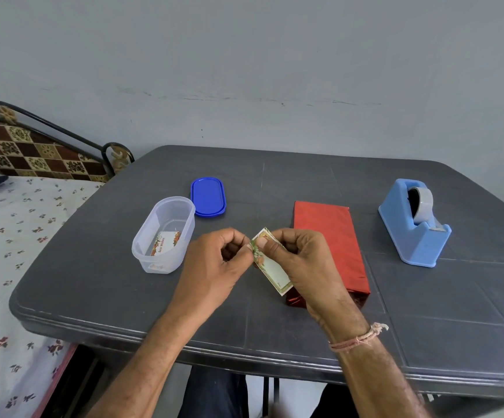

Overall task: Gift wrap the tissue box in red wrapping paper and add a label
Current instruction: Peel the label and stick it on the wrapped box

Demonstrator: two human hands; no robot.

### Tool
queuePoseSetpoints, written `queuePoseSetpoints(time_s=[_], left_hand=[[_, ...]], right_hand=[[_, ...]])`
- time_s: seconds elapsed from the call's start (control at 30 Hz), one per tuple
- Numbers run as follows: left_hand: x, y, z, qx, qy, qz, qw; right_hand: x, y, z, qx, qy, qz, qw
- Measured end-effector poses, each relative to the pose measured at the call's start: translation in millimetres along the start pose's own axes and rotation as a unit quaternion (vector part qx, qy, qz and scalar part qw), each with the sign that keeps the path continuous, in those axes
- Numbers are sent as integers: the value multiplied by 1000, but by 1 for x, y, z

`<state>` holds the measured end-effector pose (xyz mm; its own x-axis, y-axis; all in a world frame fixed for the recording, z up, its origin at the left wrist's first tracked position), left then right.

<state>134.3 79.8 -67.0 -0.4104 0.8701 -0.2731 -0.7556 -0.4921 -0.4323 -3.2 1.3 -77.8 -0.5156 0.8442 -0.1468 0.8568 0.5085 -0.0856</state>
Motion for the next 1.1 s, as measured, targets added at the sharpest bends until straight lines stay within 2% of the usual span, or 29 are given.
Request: queuePoseSetpoints(time_s=[0.5, 0.83, 1.1], left_hand=[[5, 4, 7, -63, 48, 30, 996], [4, 4, 2, -23, 31, 21, 999], [0, 4, -4, 34, -6, -24, 999]], right_hand=[[-5, -1, 6, 30, -18, 15, 999], [-6, -5, 8, 30, -8, 20, 999], [-6, -9, 9, 22, -3, 25, 999]])
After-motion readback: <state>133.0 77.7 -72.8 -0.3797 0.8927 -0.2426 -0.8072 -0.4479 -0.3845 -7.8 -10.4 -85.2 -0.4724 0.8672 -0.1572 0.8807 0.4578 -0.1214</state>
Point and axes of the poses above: each hand's wrist, its own x-axis away from the middle knuckle, its own y-axis out of the palm, z = x × y, the point moved 7 cm from there along -x, towards the middle knuckle
